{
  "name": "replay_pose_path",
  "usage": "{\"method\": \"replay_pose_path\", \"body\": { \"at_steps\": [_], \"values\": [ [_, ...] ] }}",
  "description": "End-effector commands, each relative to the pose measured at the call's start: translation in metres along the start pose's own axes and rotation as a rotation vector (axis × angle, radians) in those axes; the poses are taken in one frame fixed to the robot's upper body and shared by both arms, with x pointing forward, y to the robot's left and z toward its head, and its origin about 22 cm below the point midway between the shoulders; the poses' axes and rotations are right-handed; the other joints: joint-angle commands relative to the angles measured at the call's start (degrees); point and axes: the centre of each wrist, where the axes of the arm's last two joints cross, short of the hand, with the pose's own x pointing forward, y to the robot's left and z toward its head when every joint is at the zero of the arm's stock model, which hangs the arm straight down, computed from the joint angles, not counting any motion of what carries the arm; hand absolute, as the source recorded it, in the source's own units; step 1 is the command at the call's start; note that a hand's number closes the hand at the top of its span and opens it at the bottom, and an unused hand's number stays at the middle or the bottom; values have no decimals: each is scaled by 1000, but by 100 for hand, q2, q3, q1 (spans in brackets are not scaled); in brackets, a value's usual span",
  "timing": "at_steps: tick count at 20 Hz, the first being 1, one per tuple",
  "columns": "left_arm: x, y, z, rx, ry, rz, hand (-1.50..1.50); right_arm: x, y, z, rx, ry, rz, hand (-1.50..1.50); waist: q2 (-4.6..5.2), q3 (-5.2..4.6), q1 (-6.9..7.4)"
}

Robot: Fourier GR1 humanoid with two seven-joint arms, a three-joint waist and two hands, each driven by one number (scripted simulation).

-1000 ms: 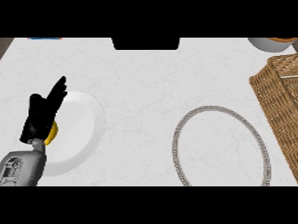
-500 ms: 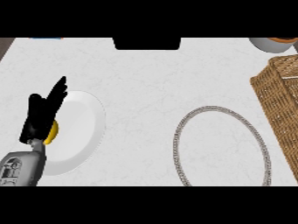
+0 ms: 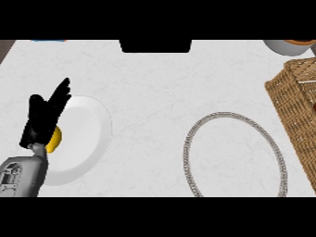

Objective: Pick the tomato from the placemat and place it in the basket

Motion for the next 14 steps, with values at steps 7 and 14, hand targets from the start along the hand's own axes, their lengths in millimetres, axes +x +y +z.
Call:
{"method": "replay_pose_path", "body": {
  "at_steps": [7,14],
  "values": [
    [-2,7,5,2,6,3,0,-29,-7,6,-317,-12,-237,-150,2,1,4],
    [-4,5,-1,6,-3,0,0,-69,-75,27,-407,155,-372,-150,-7,-3,-61]
  ]
}}
